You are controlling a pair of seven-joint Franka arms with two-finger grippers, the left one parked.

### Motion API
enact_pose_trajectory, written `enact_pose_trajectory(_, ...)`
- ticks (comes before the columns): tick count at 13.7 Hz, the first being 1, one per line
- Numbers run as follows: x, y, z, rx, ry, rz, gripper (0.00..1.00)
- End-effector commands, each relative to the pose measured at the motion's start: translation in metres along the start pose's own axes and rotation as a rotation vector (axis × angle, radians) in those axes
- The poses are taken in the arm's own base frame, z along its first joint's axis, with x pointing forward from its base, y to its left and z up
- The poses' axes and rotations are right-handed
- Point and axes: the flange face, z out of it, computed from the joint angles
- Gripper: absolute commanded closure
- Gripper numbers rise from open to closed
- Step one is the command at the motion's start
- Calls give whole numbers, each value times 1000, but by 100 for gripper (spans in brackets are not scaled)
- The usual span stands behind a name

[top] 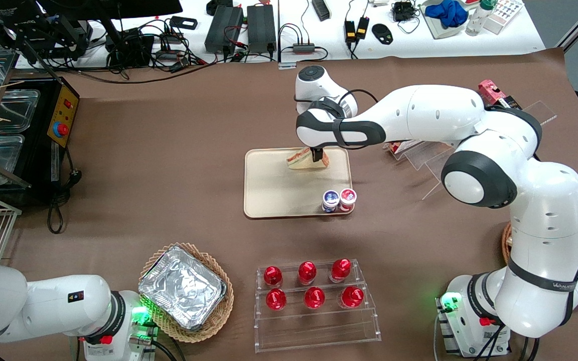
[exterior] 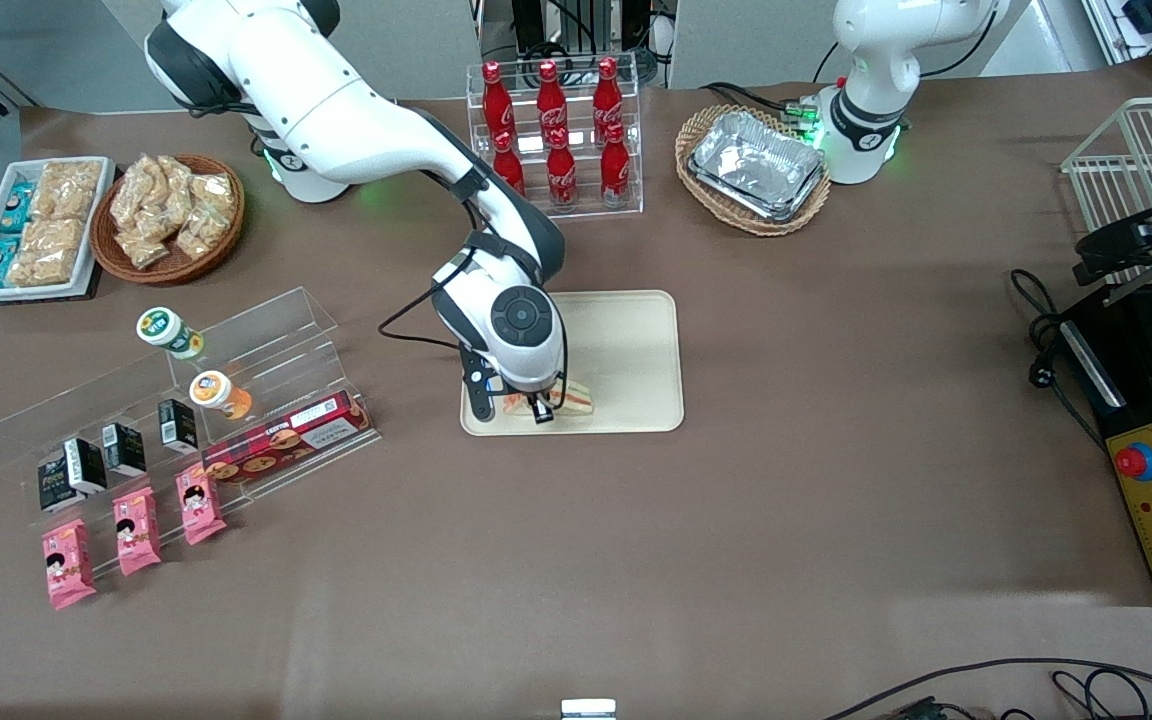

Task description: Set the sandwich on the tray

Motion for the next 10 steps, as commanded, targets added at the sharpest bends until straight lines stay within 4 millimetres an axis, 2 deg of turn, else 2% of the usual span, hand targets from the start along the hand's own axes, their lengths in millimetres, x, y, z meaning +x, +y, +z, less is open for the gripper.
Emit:
enact_pose_trajectory(1,13,-14,-22,46,8,10,2)
enact_pose_trajectory(2,25,-21,-31,75,37,-22,0)
enact_pose_trajectory(4,36,-26,-43,119,112,-198,0)
enact_pose_trajectory(7,61,-32,-65,106,128,-343,0)
enact_pose_trajectory(10,122,-44,-98,71,138,-424,0)
